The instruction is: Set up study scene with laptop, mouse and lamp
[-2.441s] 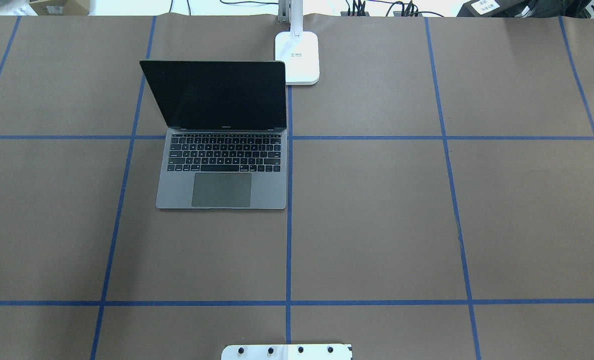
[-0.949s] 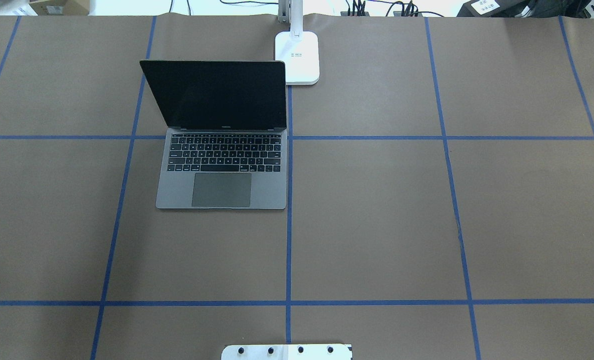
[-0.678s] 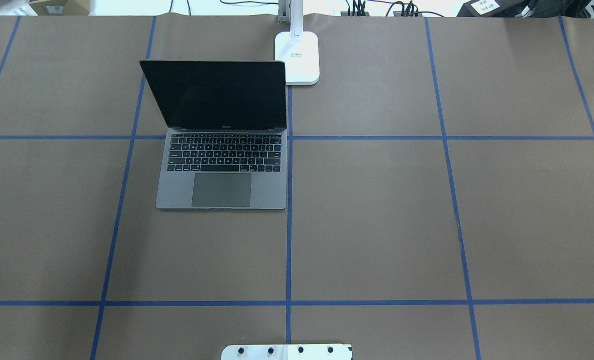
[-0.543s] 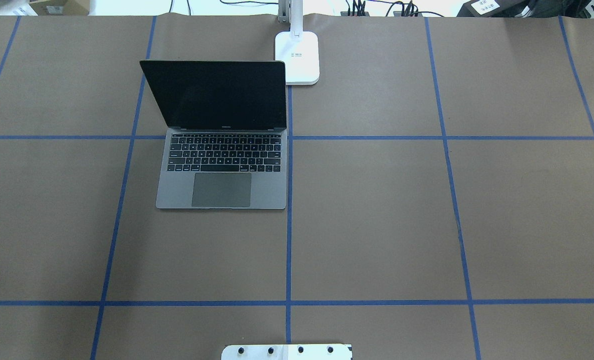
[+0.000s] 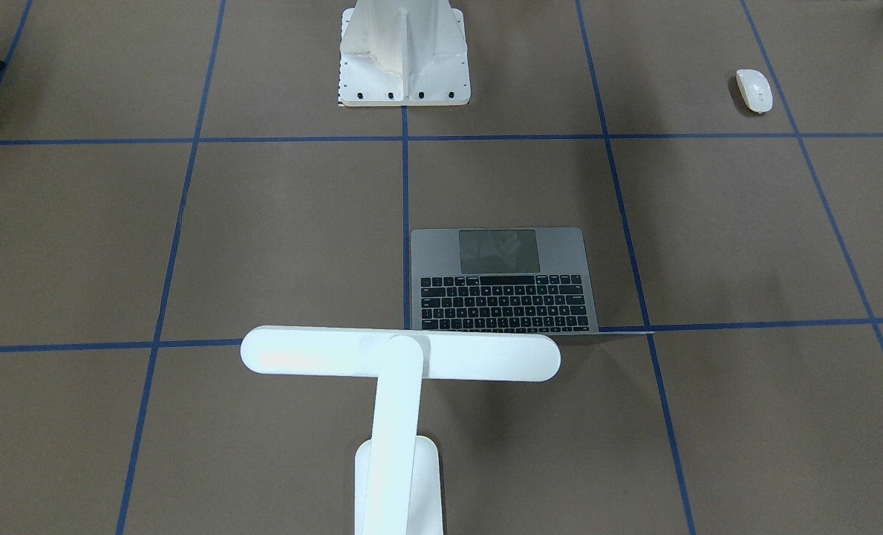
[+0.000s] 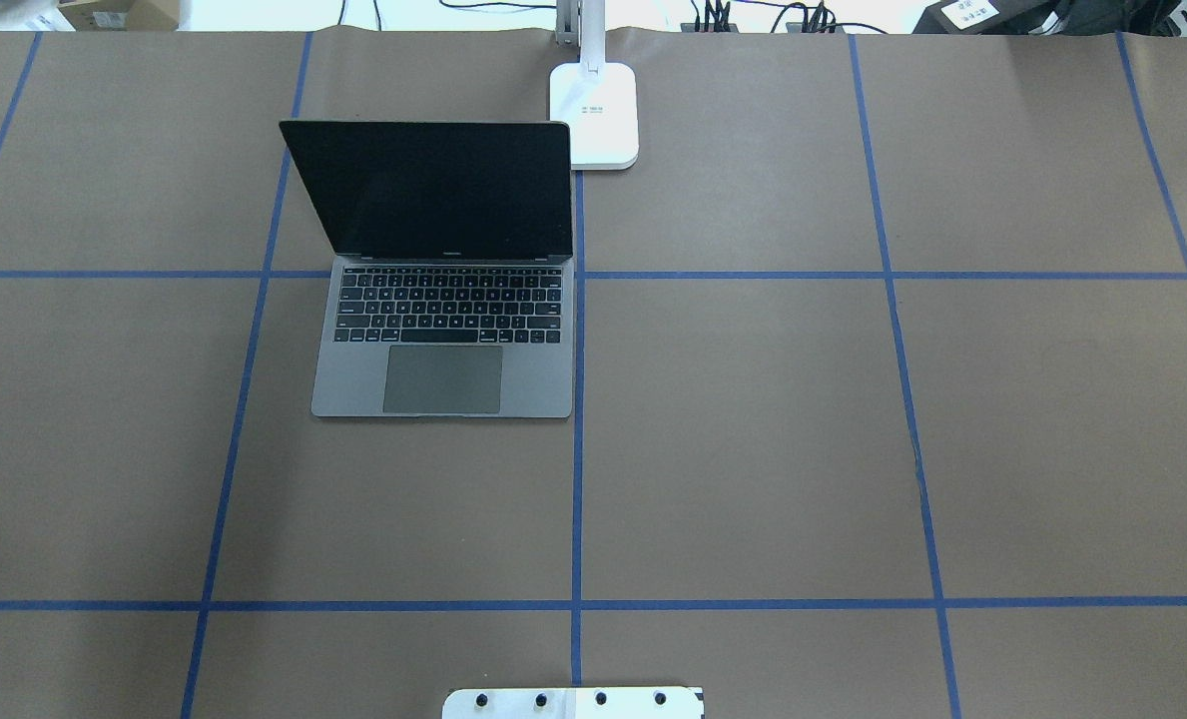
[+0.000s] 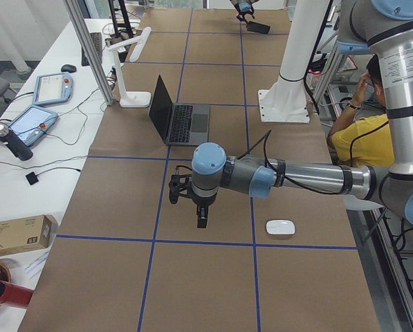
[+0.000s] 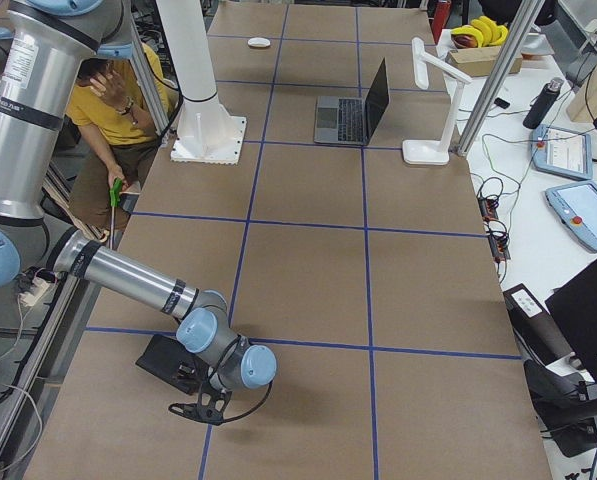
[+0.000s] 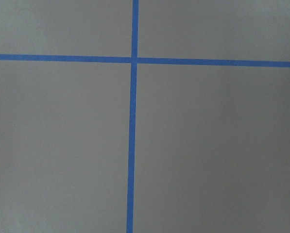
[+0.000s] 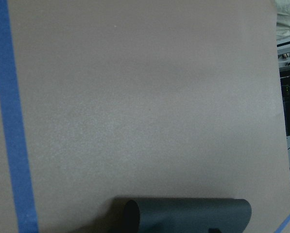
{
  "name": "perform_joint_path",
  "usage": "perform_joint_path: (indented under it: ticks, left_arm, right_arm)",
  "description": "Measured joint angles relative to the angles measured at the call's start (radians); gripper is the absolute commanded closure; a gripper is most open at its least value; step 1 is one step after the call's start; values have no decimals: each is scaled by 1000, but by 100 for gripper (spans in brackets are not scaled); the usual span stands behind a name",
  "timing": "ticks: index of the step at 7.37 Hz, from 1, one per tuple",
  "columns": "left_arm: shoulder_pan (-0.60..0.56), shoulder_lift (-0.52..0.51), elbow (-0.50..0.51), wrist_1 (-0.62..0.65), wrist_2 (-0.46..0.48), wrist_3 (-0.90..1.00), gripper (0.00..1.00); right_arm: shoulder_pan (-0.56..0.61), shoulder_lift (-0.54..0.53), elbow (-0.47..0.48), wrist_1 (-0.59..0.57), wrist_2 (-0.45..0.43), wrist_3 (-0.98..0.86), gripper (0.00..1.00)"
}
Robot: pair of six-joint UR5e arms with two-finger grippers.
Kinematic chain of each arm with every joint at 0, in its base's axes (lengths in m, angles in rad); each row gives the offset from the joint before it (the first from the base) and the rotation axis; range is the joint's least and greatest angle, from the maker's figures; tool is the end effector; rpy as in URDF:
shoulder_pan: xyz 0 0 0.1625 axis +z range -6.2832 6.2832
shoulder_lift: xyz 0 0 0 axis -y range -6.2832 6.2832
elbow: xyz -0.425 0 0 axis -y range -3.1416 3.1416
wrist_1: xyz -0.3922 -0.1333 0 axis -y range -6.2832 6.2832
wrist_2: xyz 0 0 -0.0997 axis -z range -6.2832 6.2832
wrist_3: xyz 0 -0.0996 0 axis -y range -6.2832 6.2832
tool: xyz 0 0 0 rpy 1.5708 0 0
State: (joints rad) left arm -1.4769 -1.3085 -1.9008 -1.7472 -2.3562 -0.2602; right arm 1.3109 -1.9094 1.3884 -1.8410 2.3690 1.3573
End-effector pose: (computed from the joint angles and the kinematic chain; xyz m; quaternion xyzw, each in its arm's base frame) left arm -0.0256 -0.3990 0.5907 0.0438 0.3937 -0.0297 0.9177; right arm 0.0035 -0.2282 0.8784 -0.5046 0.0092 0.5712 0.6473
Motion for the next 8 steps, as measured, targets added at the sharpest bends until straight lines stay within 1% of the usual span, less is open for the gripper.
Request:
perform_joint_path:
  ticks: [2, 5, 8]
  left_arm:
    - [0, 0, -1, 0, 0, 0, 0]
    - [0, -1, -1, 0, 0, 0, 0]
    - [0, -3, -1, 0, 0, -1, 0]
  right_arm:
    - [1, 2, -17, -14, 2, 0, 33]
    - [3, 5, -18, -37, -2, -5, 33]
    - [36, 11, -18, -99, -3, -2, 33]
